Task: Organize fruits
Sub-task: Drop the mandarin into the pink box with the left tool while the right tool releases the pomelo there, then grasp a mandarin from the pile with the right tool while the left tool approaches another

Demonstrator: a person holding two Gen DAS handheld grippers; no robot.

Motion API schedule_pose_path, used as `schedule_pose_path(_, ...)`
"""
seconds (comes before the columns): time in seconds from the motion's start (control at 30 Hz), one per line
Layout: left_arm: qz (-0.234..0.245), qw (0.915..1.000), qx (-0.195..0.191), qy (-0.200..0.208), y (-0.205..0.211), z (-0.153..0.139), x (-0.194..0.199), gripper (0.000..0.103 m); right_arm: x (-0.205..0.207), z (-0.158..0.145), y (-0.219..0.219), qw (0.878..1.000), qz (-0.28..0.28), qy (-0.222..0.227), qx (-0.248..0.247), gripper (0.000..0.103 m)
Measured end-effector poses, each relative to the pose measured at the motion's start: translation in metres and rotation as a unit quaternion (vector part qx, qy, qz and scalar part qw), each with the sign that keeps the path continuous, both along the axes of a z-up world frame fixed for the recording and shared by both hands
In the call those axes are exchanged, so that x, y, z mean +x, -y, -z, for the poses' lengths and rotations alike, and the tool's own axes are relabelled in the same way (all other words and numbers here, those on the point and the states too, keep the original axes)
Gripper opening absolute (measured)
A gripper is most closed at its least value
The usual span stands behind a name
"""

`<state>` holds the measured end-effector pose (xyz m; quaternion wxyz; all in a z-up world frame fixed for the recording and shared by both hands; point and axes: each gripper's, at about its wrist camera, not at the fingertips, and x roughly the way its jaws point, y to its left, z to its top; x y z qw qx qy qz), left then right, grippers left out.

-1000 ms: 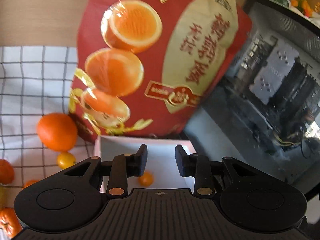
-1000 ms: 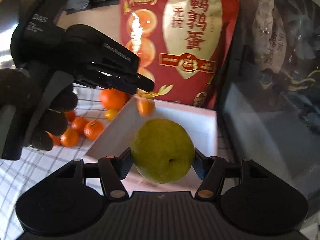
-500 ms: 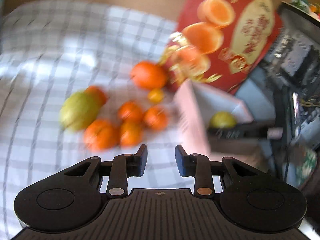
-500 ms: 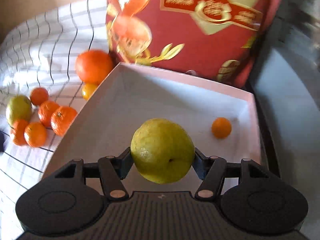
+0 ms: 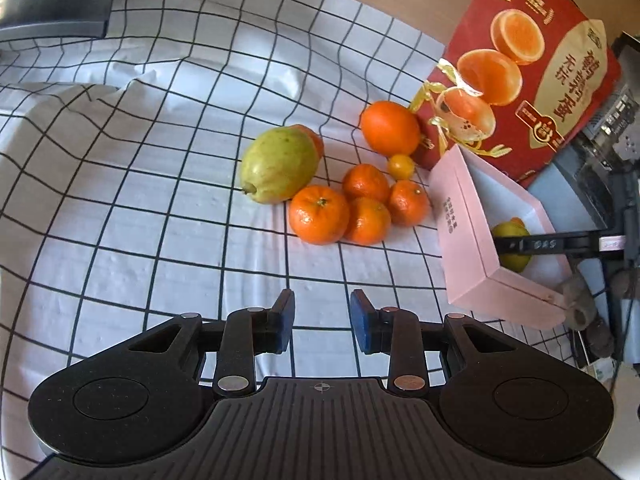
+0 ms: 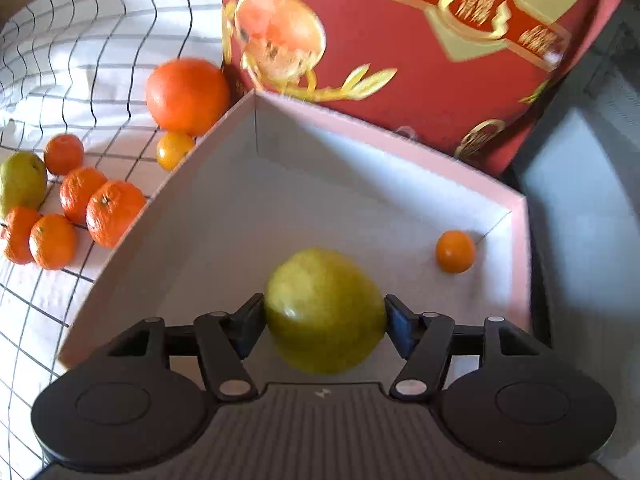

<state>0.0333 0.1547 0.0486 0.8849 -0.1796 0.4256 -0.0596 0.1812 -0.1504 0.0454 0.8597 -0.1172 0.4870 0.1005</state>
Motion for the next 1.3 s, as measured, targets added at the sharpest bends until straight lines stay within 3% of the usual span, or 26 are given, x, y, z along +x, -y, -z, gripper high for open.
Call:
schedule_pose_path(0.17, 0.005, 1.0, 0.002, 0.004, 0.003, 0.002, 0.001, 0.034, -0.022, -0.02, 0.004, 0.999, 0.01, 0.039, 0.006, 0.074)
schedule_pose_path(0.3, -0.007, 0.9998, 0.013, 0.01, -0.002, 0.001, 0.001, 0.034, -0.043, -0.029, -0.013, 0.996, 0.002, 0.079, -0.038, 0.075)
schedule_pose_path(0.43, -0.023, 0.9996, 0.009, 0.016, -0.016, 0.003, 0.001, 0.034, -0.068, -0.041, -0.046, 0.984, -0.033, 0.146, -0.093, 0.079)
schedule_pose_path(0.53, -0.035, 0.9992, 0.007, 0.014, -0.027, 0.005, 0.001, 0.034, -0.08, -0.053, -0.069, 0.98, -0.068, 0.17, -0.079, 0.08)
schedule_pose_path(0.73, -0.056, 0.9982, -0.004, 0.018, -0.052, 0.007, -0.008, 0.034, -0.08, -0.052, -0.127, 0.981, -0.13, 0.143, 0.014, 0.079)
schedule_pose_path(0.93, -0.086, 0.9962, -0.002, 0.011, -0.081, 0.01, -0.019, 0.034, -0.084, -0.022, -0.19, 0.977, -0.175, 0.124, 0.017, 0.069)
schedule_pose_path(1.17, -0.096, 0.9953, 0.007, -0.001, -0.099, 0.015, -0.029, 0.034, -0.077, 0.01, -0.231, 0.971, -0.206, 0.119, -0.023, 0.064)
schedule_pose_path(1.23, -0.095, 0.9954, 0.01, -0.002, -0.101, 0.015, -0.03, 0.034, -0.077, 0.014, -0.232, 0.97, -0.204, 0.126, -0.031, 0.055)
schedule_pose_path(1.27, -0.093, 0.9956, 0.01, -0.003, -0.101, 0.015, -0.029, 0.034, -0.077, 0.015, -0.233, 0.97, -0.204, 0.129, -0.037, 0.046)
schedule_pose_path(1.3, -0.091, 0.9958, 0.011, -0.003, -0.1, 0.016, -0.028, 0.034, -0.079, 0.013, -0.233, 0.97, -0.207, 0.124, -0.03, 0.046)
